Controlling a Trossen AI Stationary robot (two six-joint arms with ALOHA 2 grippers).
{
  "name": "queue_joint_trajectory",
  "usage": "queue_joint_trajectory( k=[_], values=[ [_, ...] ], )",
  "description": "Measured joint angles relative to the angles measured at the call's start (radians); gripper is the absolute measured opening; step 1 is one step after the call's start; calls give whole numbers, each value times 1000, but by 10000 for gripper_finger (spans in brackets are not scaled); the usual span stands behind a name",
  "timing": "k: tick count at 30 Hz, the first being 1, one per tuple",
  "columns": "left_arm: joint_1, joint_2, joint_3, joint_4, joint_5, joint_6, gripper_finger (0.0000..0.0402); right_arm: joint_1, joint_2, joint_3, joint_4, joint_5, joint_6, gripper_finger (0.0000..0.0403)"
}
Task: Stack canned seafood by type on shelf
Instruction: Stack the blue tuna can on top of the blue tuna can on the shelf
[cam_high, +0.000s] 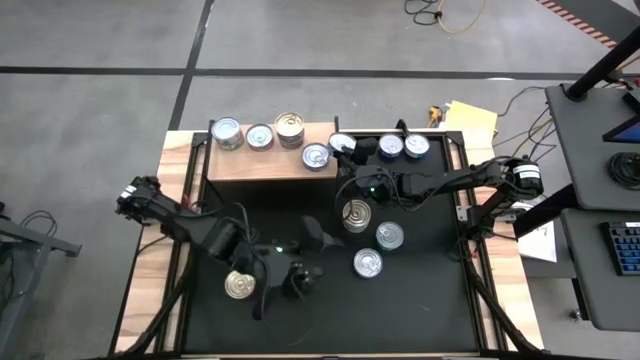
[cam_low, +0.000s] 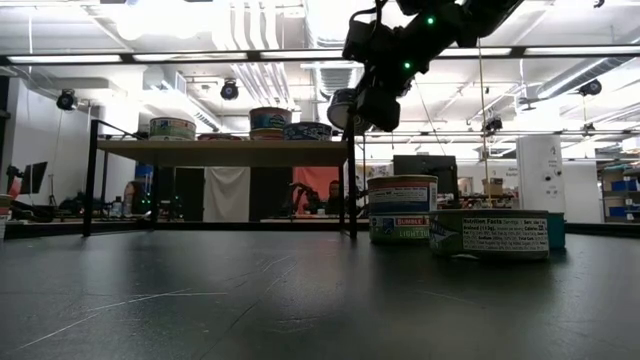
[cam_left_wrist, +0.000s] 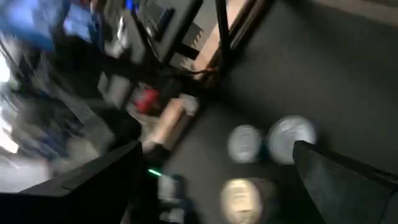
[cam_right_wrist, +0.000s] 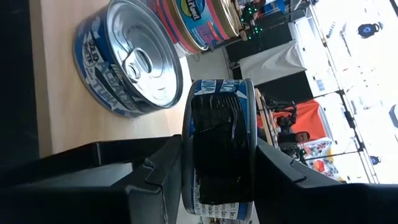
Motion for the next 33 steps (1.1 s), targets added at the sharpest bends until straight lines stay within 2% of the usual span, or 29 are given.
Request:
queue_joint_trajectory(
  k=[2,5,14,16,18,20,23,28,33],
  values=[
    [-9,-1,1,13,17,-164,400,-1,0,0,-1,-1,0,137],
    [-13,-1,2,46,22,-293,400,-3,0,0,-2,-1,0,137],
    [-8,47,2,234,16,-275,400,-3,0,-1,-20,-1,3,137],
    [-7,49,2,204,-22,-295,400,-2,0,-1,-22,12,2,137],
    [5,28,2,134,-59,-424,400,-2,0,-1,-34,24,2,137],
    [30,-24,0,-10,-32,-552,400,-2,0,-1,-53,23,12,137],
    [56,-103,-14,-40,66,-630,400,-2,-1,-1,-60,20,13,137],
    [54,-249,-185,78,136,-582,400,21,-27,-1,-65,69,-42,137],
    [67,-466,-468,291,126,-555,400,53,-74,13,-63,19,-52,137]
  ],
)
